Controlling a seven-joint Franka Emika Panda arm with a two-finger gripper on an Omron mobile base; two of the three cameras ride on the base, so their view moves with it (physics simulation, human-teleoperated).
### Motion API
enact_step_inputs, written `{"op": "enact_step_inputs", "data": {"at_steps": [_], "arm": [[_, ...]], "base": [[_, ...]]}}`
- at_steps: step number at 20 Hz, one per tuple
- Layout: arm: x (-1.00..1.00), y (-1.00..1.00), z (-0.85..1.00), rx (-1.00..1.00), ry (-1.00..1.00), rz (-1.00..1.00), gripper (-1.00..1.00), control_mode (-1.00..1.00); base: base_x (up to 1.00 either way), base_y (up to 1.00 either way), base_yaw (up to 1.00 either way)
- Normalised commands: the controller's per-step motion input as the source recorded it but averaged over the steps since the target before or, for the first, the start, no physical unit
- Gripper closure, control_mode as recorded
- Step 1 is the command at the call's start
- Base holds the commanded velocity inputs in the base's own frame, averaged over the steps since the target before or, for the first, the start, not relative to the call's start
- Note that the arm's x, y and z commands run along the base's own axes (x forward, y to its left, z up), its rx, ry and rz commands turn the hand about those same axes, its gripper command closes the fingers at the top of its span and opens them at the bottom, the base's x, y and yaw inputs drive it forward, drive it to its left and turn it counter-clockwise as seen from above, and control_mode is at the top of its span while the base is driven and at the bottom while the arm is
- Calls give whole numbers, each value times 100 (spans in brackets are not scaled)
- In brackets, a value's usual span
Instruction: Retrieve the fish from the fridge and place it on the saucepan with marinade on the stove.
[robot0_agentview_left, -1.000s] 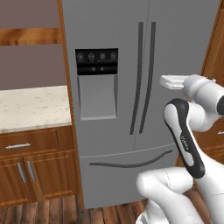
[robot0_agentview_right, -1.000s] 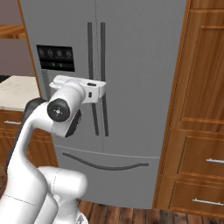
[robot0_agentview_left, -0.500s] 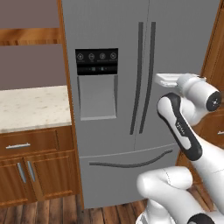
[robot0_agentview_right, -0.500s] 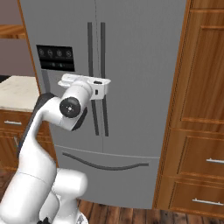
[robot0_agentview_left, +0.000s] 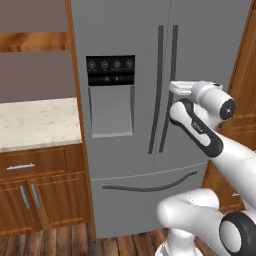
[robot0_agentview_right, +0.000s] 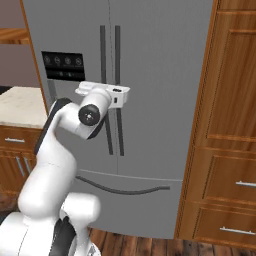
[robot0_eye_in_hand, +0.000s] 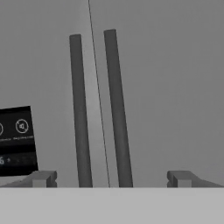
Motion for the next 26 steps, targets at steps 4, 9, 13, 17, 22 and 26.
{"op": "enact_step_inputs", "data": {"at_steps": [4, 9, 13, 17, 22, 26], "arm": [[61, -5, -9, 0, 0, 1, -100, -100], [58, -17, -3, 0, 0, 2, -100, -100], [60, -12, -4, 0, 0, 2, -100, -100], [62, -6, -5, 0, 0, 1, -100, -100], [61, -7, -8, 0, 0, 1, -100, -100], [60, -11, -7, 0, 0, 2, -100, -100]], "base": [[0, 0, 0], [0, 0, 0], [0, 0, 0], [0, 0, 0], [0, 0, 0], [0, 0, 0]]}}
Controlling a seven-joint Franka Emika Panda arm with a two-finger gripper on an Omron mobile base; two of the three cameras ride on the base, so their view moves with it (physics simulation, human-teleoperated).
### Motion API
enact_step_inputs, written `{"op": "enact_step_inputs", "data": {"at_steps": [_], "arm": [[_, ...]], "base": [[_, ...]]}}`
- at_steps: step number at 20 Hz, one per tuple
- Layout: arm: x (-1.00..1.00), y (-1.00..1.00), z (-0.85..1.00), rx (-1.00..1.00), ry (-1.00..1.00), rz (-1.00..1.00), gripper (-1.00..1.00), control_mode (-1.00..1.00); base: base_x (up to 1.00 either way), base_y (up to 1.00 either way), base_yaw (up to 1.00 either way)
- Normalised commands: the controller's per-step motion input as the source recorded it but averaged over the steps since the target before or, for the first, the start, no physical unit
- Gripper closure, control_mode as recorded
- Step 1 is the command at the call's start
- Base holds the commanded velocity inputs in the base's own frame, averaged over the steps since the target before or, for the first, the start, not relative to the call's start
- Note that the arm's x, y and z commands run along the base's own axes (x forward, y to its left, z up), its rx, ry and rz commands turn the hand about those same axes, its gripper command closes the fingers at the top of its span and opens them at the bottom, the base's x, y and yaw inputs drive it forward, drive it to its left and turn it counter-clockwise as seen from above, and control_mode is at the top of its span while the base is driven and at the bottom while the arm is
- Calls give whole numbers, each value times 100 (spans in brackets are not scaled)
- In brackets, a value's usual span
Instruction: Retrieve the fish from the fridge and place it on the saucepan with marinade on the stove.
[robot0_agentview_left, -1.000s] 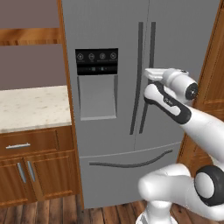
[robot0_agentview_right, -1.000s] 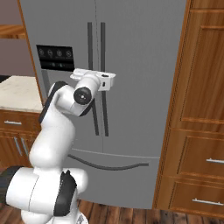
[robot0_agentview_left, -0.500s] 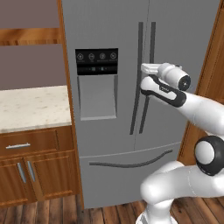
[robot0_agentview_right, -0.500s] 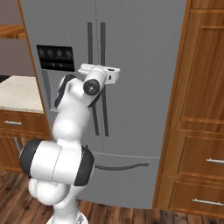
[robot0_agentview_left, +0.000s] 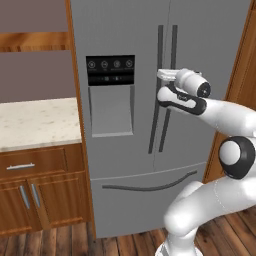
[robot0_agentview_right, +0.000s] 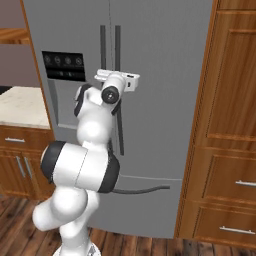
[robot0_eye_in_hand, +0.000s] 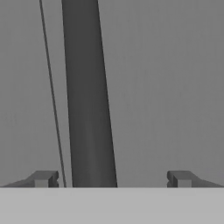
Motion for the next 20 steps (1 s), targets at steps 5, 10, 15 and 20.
{"op": "enact_step_inputs", "data": {"at_steps": [5, 10, 15, 20], "arm": [[67, -10, -5, 0, 2, 2, -100, -100], [65, 0, 0, 0, 17, 0, 100, -100], [-2, 3, 0, -3, 14, 0, 100, -100], [-62, -18, 0, 0, 10, 0, 100, -100]], "base": [[0, 0, 0], [0, 0, 0], [0, 0, 0], [0, 0, 0]]}}
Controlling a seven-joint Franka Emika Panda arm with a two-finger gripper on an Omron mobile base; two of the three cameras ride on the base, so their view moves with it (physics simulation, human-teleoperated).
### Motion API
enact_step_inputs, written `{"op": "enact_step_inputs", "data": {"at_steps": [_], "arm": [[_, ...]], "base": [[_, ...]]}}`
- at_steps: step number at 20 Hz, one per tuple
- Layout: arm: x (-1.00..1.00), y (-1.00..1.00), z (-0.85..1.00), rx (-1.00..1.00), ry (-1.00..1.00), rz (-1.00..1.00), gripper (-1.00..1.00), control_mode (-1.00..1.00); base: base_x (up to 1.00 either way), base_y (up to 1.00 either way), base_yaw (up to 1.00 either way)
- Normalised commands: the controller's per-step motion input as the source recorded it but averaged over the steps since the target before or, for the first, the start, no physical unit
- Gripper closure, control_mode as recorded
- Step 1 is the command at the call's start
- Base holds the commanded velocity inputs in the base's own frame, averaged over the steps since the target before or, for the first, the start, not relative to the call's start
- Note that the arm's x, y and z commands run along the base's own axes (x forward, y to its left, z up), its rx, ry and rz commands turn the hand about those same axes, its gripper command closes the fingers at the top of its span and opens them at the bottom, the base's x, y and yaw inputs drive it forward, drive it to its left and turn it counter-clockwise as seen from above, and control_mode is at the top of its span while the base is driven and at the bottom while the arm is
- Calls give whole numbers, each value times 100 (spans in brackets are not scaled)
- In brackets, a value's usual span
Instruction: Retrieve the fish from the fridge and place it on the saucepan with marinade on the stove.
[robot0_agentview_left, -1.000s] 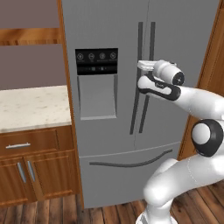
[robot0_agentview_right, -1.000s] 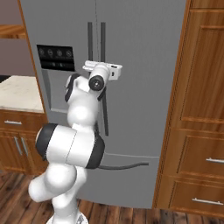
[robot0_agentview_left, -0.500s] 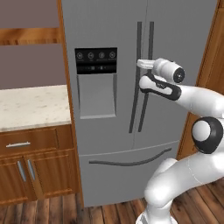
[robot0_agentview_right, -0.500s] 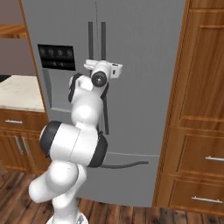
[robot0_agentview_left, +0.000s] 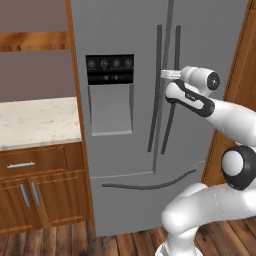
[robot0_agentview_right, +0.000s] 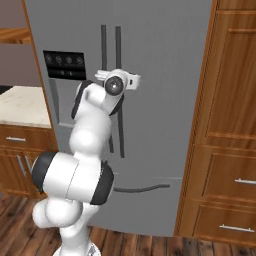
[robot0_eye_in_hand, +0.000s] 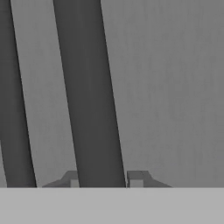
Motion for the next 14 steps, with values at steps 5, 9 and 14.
{"op": "enact_step_inputs", "data": {"at_steps": [5, 9, 14], "arm": [[-92, -41, 0, 0, 3, 0, 100, -100], [-95, -63, 0, 0, 5, 0, 100, -100], [-82, -75, 0, 0, 5, 0, 100, -100]], "base": [[0, 0, 0], [0, 0, 0], [0, 0, 0]]}}
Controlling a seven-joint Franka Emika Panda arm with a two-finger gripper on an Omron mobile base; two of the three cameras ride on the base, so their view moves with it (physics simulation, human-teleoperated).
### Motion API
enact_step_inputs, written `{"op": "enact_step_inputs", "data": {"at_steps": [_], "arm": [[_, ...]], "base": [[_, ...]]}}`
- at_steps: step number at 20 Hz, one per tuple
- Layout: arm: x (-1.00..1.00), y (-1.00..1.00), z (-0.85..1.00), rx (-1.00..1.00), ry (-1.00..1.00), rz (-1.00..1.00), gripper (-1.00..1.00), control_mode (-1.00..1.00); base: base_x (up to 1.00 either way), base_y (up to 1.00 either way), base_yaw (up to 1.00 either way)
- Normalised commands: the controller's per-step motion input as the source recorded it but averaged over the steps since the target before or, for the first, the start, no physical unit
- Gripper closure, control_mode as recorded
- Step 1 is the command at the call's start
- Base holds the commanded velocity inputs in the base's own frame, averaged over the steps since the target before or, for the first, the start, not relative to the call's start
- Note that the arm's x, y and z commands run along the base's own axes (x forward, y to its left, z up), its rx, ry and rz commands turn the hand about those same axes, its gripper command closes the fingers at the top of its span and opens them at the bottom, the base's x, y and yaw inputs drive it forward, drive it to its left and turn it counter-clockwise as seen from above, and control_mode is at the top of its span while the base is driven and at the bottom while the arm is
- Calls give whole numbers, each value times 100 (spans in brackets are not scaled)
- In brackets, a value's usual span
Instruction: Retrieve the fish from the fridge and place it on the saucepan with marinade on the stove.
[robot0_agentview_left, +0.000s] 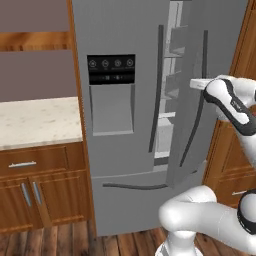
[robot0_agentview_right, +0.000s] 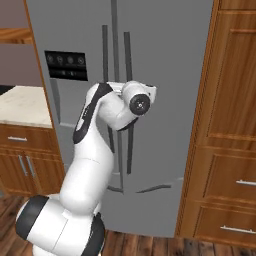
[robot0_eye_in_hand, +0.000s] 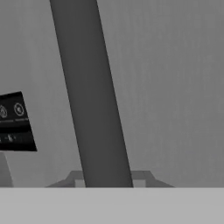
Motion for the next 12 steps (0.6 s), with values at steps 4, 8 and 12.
{"op": "enact_step_inputs", "data": {"at_steps": [4, 8, 12], "arm": [[-68, -74, 0, 0, 9, 0, 100, -100], [-45, -62, 0, 0, 6, 0, 100, -100], [-34, -56, 0, 0, 2, 0, 100, -100]], "base": [[0, 0, 0], [0, 0, 0], [0, 0, 0]]}}
